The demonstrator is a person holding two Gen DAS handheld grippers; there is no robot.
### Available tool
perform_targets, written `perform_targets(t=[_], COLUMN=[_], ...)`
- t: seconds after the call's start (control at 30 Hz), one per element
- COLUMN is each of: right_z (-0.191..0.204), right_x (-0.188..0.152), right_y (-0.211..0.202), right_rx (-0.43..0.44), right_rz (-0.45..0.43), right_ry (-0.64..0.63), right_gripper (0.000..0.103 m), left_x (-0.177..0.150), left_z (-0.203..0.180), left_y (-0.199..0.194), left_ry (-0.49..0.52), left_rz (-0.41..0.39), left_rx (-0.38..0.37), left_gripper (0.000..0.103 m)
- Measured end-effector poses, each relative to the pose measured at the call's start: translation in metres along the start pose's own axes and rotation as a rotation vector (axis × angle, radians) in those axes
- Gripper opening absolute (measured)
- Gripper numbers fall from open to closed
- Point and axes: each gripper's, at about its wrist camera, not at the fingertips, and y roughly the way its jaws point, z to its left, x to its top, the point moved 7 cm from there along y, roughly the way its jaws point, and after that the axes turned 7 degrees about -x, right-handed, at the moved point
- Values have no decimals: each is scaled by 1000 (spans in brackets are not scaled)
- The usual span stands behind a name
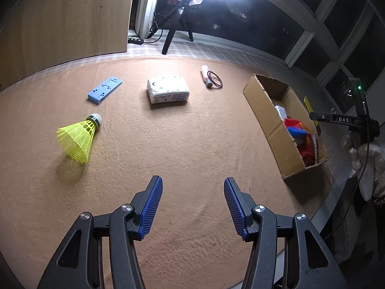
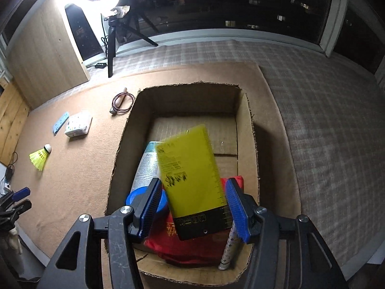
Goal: Organize objects
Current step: 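Carry the yellow card with the right gripper and drop it into the box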
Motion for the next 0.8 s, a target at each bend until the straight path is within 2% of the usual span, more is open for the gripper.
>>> perform_targets(t=[0.1,0.33,0.63,0.8], right_z=[-1,13,69,99], right_x=[1,2,2,11], right_y=[-3,-13,-29,-39], right_rx=[2,51,156,215], right_rz=[-20,-48,-89,-113], right_ry=[18,38,-25,-53], right_gripper=[61,61,62,62], left_x=[-2,-9,-9,11], left_z=[2,15,47,59], left_y=[-3,-14,-41,-60], left_ry=[-6,-32,-83,-88], left_rz=[-3,-15,-55,-85], left_rx=[6,32,81,110], left_gripper=[57,57,57,57])
